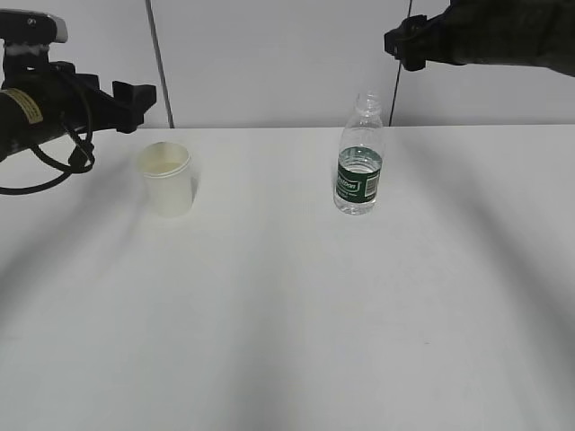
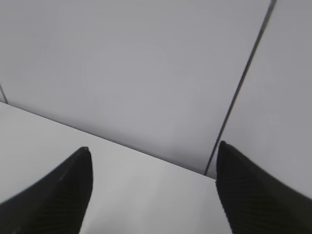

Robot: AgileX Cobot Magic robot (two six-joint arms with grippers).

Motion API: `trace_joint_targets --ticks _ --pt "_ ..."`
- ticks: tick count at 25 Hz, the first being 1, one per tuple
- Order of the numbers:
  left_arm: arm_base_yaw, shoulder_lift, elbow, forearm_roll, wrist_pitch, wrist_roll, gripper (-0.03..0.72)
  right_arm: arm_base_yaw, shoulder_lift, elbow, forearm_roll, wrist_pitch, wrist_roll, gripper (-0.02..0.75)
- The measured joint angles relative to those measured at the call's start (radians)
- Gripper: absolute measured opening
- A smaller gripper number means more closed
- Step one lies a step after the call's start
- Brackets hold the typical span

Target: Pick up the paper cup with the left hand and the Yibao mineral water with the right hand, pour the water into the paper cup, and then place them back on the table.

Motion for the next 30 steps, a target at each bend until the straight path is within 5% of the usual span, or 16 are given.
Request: trace_joint_targets --ticks 13,30 --pt "0.0 -0.054 -0.119 -0.079 0.381 0.0 0.554 0.0 -0.07 0.0 -0.012 0.232 0.019 0.573" --pt "0.0 -0.067 -0.423 -0.21 1.063 0.0 0.538 0.0 -0.097 0.0 -0.041 0.287 0.023 0.573"
